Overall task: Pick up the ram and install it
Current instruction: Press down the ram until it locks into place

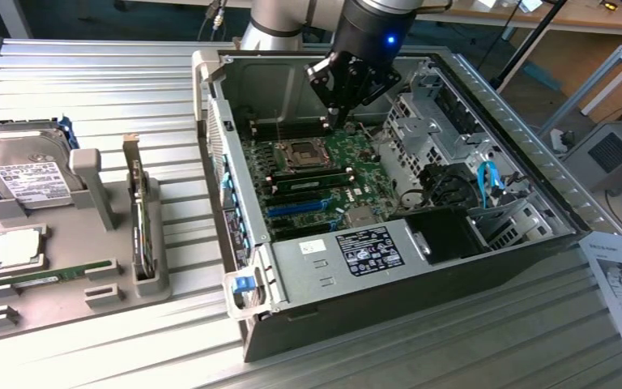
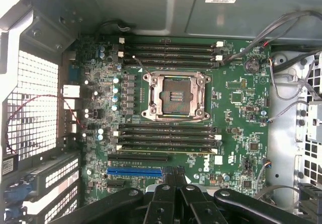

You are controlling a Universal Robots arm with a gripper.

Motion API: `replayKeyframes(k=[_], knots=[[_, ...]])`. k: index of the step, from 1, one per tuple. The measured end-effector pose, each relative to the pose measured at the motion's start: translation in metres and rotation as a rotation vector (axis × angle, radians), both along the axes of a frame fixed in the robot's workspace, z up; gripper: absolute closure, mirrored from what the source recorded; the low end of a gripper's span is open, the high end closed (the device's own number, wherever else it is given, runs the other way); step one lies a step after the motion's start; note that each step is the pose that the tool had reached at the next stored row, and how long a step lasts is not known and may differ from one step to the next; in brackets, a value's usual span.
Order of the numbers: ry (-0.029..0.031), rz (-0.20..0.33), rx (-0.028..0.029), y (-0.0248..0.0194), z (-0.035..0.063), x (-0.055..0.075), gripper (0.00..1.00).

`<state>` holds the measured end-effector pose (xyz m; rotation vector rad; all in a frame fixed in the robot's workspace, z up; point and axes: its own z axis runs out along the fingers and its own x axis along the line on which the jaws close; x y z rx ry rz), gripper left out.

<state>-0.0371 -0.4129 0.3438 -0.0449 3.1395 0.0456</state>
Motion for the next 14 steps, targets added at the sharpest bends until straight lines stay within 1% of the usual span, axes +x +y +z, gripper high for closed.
replayKeyframes(k=[14], knots=[[0.0000,0.000,0.0000,0.0000,0.0017,0.0000,0.89]])
